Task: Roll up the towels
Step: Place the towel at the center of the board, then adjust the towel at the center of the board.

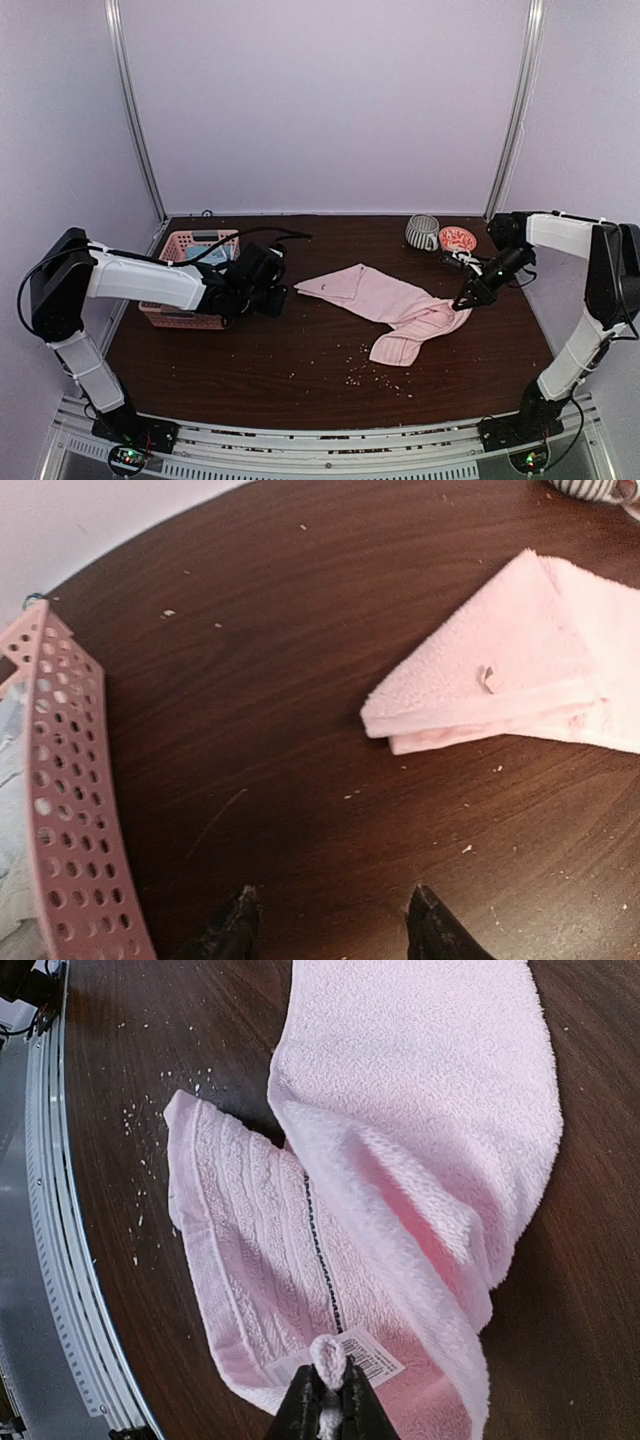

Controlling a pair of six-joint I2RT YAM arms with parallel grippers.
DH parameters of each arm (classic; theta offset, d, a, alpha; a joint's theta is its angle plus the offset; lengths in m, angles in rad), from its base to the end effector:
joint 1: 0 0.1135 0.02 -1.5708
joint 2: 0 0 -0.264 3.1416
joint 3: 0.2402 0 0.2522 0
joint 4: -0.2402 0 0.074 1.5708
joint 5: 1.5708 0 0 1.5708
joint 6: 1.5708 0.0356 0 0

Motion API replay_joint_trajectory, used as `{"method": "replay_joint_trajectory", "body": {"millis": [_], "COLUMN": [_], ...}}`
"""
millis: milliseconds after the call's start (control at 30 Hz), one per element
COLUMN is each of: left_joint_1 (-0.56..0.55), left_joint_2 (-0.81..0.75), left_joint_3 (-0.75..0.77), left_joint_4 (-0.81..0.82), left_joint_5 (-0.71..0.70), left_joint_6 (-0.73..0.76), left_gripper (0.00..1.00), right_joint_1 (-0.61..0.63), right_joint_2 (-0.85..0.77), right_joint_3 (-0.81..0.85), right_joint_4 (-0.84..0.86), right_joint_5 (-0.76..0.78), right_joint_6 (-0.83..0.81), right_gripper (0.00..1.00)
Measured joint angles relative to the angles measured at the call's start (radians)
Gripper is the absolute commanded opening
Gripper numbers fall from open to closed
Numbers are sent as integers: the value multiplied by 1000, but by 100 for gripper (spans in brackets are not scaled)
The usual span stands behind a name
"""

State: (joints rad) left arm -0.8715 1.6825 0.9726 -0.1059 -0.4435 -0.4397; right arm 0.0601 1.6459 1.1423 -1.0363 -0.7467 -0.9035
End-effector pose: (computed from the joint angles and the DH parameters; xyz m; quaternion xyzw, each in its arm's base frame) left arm 0.2351 -0.2558 0.1844 0.1151 0.9031 -0.0571 0.4097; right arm 0.2844 0.0413 0.2110 -0.4364 0.8224 0.3269 0.1624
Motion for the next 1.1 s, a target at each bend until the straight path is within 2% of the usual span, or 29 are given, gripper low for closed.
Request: {"method": "replay_joint_trajectory", "body": {"millis": [167,333,400,433,467,500,533,567,600,700,800,867,967,1100], "left_joint_1": [40,98,122,136,149,162,173,180,191,206,207,207,207,207], "left_joint_2": [142,191,203,209,214,216,217,217,218,246,309,345,386,394], "left_joint_3": [122,182,201,209,212,211,208,202,197,209,257,290,334,345], "left_joint_4": [2,2,0,1,4,7,11,18,26,34,35,31,28,29], "left_joint_5": [138,273,334,364,397,422,451,470,499,559,623,653,686,710], "left_joint_6": [37,58,59,58,56,53,51,49,46,40,31,22,12,3], "left_gripper": [37,23,21,22,28,30,35,38,39,38,36,33,19,1], "right_joint_1": [-23,-28,-31,-32,-33,-33,-33,-34,-34,-34,-31,-26,-22,3], "right_joint_2": [-66,-98,-113,-126,-148,-192,-211,-249,-307,-396,-337,-213,-76,-98], "right_joint_3": [14,21,51,73,105,139,149,148,126,28,-1,20,21,-74], "right_joint_4": [-77,-119,-140,-143,-137,-103,-88,-39,52,233,267,259,203,166], "right_joint_5": [37,65,74,78,84,94,99,109,132,174,179,177,176,215], "right_joint_6": [-86,-92,-77,-60,-38,-1,23,66,127,235,266,256,208,147], "right_gripper": [15,16,21,27,34,47,77,97,100,100,80,75,76,79]}}
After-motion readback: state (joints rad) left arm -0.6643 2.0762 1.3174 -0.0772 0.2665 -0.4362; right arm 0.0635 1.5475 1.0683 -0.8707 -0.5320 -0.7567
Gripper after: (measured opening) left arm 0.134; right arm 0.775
